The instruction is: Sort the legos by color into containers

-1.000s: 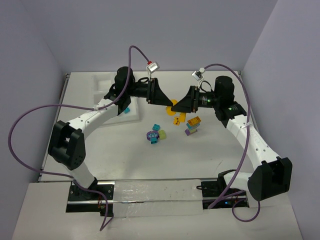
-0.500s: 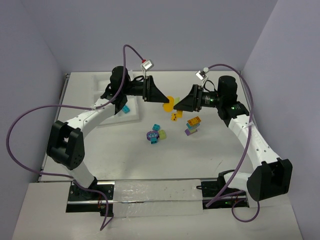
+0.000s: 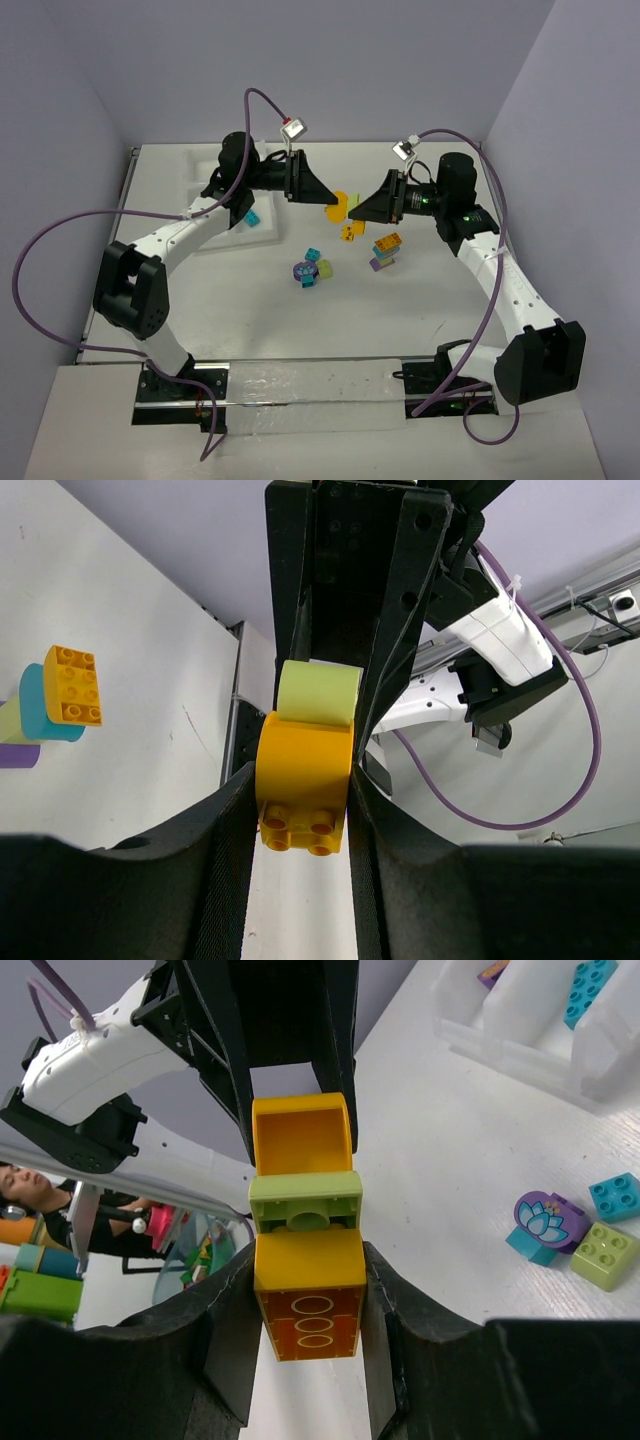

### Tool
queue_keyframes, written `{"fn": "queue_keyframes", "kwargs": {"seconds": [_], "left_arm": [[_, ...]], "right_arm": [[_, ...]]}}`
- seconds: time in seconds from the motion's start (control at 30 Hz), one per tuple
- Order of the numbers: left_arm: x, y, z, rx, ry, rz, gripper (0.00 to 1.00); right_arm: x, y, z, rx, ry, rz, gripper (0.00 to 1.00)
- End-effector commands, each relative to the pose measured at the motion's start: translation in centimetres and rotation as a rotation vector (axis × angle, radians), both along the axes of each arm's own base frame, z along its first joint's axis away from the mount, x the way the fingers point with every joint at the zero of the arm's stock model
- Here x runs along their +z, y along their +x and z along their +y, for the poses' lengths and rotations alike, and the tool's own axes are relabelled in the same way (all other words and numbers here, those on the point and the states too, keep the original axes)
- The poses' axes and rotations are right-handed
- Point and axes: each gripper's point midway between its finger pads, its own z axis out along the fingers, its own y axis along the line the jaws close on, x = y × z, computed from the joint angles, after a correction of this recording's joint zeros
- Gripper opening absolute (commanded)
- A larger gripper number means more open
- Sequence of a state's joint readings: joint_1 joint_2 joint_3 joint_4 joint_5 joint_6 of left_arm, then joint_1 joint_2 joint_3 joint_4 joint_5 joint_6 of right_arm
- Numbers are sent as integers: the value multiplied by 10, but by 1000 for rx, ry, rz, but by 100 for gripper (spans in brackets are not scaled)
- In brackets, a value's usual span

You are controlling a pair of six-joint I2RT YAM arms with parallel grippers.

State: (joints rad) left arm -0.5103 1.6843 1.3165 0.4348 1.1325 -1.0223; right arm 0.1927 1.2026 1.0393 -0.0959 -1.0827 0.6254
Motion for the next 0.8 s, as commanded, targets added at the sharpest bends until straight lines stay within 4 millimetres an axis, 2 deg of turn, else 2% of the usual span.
{"fn": "queue_keyframes", "kwargs": {"seconds": [0.0, 0.07, 0.33, 0.4, 0.47, 0.53, 0.6, 0.67, 0.77], "left_arm": [[18, 10, 27, 61, -18, -82, 0], [17, 16, 41, 91, -4, -83, 0], [2, 28, 66, 160, 66, -57, 0], [-2, 48, 79, 262, 104, -76, 0], [-28, 92, 99, 477, 254, -3, 0], [-51, 106, 113, 550, 364, 73, 0], [-65, 147, 131, 721, 498, 89, 0], [-74, 177, 152, 884, 589, 100, 0], [-89, 207, 171, 1016, 699, 137, 0]], "right_arm": [[6, 4, -7, -48, -12, -62, 0], [4, 6, -11, -74, -15, -64, 0], [-1, 16, -16, -142, -34, -50, 0], [-4, 20, -19, -177, -65, -45, 0], [-14, 31, -28, -264, -132, -29, 0], [-19, 37, -35, -319, -168, -28, 0], [-21, 41, -40, -356, -187, -34, 0], [-24, 44, -43, -388, -202, -29, 0], [-26, 45, -46, -405, -217, -29, 0]]}}
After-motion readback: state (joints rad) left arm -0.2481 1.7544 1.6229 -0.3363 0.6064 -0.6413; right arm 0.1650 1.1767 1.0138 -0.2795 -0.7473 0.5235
